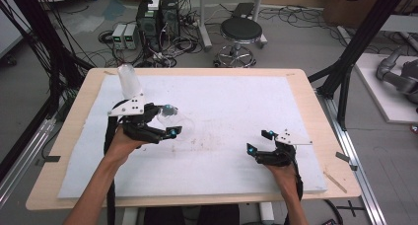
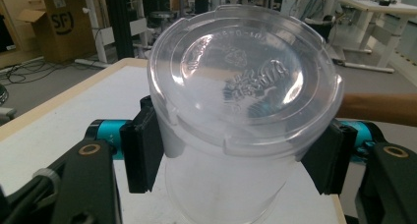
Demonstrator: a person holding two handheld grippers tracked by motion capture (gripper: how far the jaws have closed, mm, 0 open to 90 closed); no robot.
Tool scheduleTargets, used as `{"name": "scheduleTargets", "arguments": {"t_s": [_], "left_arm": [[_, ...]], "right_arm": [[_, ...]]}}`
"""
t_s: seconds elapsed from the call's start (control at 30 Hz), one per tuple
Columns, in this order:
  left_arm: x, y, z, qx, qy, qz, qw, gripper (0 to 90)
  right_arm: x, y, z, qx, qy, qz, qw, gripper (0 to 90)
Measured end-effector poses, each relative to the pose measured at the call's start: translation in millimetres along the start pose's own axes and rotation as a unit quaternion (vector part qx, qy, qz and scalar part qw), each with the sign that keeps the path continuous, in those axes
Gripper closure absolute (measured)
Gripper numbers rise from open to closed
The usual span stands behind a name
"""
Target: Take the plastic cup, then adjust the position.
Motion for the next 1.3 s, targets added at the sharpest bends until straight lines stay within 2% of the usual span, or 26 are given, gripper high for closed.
{"name": "scheduleTargets", "arguments": {"t_s": [0.07,0.13,0.37,0.47,0.67,0.8,0.97,1.13,1.3], "left_arm": [[0.9,2.0,-1.4,0.010,0.000,0.001,0.9999,33.4],[1.0,3.0,-2.2,0.003,0.005,0.004,1.0000,33.4],[2.5,7.4,-4.8,0.006,0.008,0.010,0.9999,33.4],[2.3,7.0,-4.1,0.003,0.010,0.008,0.9999,33.4],[2.2,7.7,-6.2,0.005,0.012,0.012,0.9998,33.4],[1.4,8.8,-6.6,0.004,0.016,0.012,0.9998,33.5],[2.1,9.3,-7.4,-0.001,0.021,0.017,0.9996,33.5],[0.1,8.4,-7.5,-0.007,0.030,0.017,0.9994,33.6],[-3.5,6.5,-8.0,-0.017,0.042,0.016,0.9988,33.7]], "right_arm": [[0.0,0.0,0.0,0.000,0.000,0.000,1.0000,15.8],[0.0,0.0,0.0,0.000,-0.001,-0.003,1.0000,15.8],[0.5,0.1,0.8,-0.004,0.002,0.003,1.0000,15.8],[0.0,0.1,1.0,-0.004,-0.005,-0.005,1.0000,15.8],[-1.2,-0.1,0.8,-0.003,-0.009,-0.003,0.9999,15.8],[-2.4,-0.5,1.5,-0.006,-0.018,-0.011,0.9998,15.8],[-1.1,-3.8,2.7,-0.013,-0.030,-0.006,0.9994,15.8],[10.6,-20.5,8.6,-0.022,-0.064,0.014,0.9976,15.8],[24.9,-37.1,12.7,-0.018,-0.109,0.039,0.9931,15.8]]}}
Point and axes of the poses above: each handheld gripper's, and its own axes: z roughly backward along the jaws, y roughly out of its underside, x roughly to its left, the point moved 4 cm from there along -z, roughly forward along the jaws, and after that the axes turned 9 degrees about x, right-handed, at the moved point
